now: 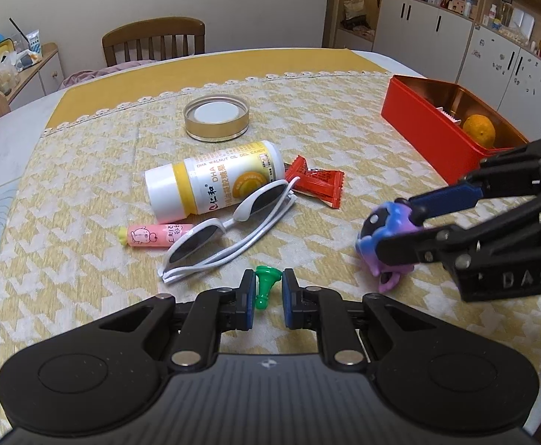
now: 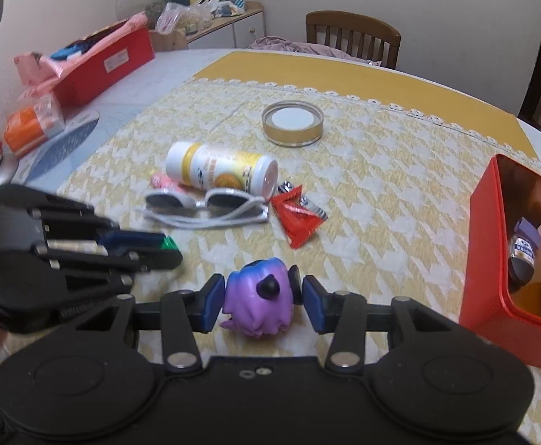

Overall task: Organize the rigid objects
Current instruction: 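Carry the purple toy and green piece over the red tin with both tools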

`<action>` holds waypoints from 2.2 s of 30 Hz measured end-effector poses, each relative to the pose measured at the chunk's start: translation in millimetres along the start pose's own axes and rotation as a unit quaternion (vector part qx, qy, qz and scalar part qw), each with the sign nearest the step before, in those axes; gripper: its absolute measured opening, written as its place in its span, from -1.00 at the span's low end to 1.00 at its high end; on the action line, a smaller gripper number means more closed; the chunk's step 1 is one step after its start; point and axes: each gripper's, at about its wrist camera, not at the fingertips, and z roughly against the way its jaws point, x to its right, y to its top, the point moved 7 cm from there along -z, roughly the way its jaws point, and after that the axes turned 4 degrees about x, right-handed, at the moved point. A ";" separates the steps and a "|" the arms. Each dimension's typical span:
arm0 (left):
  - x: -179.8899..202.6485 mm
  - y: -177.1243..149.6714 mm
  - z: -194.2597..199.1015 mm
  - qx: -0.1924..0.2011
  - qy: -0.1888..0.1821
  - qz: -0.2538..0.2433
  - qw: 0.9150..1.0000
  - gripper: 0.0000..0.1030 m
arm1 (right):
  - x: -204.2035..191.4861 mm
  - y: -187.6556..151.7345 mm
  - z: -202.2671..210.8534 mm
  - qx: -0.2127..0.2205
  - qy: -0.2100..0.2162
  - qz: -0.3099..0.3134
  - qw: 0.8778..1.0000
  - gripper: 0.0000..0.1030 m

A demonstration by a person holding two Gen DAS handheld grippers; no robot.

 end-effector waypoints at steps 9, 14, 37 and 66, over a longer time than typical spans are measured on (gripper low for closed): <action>4.3 -2.3 0.8 -0.003 -0.003 -0.001 1.000 -0.73 | 0.0 -5.8 -11.6 -0.014 0.001 0.002 1.000 -0.02; 4.0 -3.2 -0.1 -0.006 -0.003 0.001 1.000 -0.73 | -1.7 -4.7 -13.0 -0.012 0.001 0.010 1.000 -0.03; 45.8 62.6 13.7 0.011 -0.054 -0.008 0.998 -0.73 | 60.9 20.4 64.1 0.049 -0.025 -0.077 0.996 -0.03; 193.0 172.7 -68.6 0.016 -0.110 -0.078 0.991 -0.73 | 238.3 -16.4 91.1 0.042 -0.133 -0.155 0.978 -0.03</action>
